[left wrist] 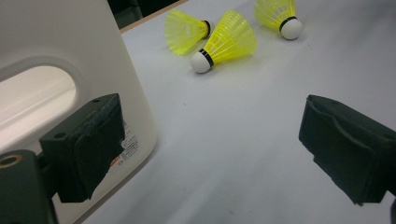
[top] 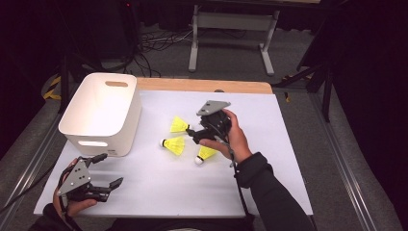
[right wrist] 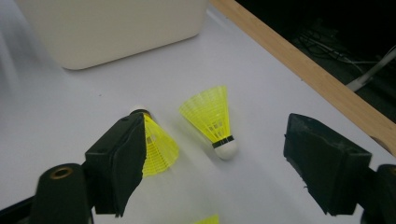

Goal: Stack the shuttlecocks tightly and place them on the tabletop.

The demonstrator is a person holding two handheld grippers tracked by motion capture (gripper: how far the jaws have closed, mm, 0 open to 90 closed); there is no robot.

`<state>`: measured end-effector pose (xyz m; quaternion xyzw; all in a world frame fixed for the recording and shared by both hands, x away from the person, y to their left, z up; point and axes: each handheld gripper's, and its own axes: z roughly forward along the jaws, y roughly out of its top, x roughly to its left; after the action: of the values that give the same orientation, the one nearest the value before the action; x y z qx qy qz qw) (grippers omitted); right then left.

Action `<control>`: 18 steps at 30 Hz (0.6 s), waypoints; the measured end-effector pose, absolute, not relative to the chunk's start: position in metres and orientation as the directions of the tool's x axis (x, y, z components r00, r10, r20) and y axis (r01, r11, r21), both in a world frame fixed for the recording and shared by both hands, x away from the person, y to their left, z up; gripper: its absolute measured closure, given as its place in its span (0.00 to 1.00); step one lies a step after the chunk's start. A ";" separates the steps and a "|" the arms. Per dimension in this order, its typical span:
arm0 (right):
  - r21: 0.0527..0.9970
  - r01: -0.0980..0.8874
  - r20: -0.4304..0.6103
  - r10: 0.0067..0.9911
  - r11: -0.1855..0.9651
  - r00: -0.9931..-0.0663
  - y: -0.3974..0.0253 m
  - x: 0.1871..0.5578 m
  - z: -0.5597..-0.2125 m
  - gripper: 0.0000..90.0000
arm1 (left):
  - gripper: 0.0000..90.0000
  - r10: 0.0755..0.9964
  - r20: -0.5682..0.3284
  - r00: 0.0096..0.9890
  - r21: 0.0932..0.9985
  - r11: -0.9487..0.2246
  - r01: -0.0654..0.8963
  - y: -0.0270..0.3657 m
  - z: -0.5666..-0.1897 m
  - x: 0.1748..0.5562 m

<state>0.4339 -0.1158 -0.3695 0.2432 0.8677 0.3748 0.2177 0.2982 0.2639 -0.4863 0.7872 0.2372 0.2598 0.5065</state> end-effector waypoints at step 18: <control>0.562 0.474 -0.134 0.640 0.678 -0.757 -0.031 0.520 -0.405 0.29 | 0.09 0.618 0.162 0.769 0.925 -0.368 0.101 0.263 -0.486 0.298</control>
<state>0.5199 -0.0309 -0.4046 0.3089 0.9015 0.2562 0.1621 0.2980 0.2626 -0.4860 0.7877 0.2280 0.2516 0.5140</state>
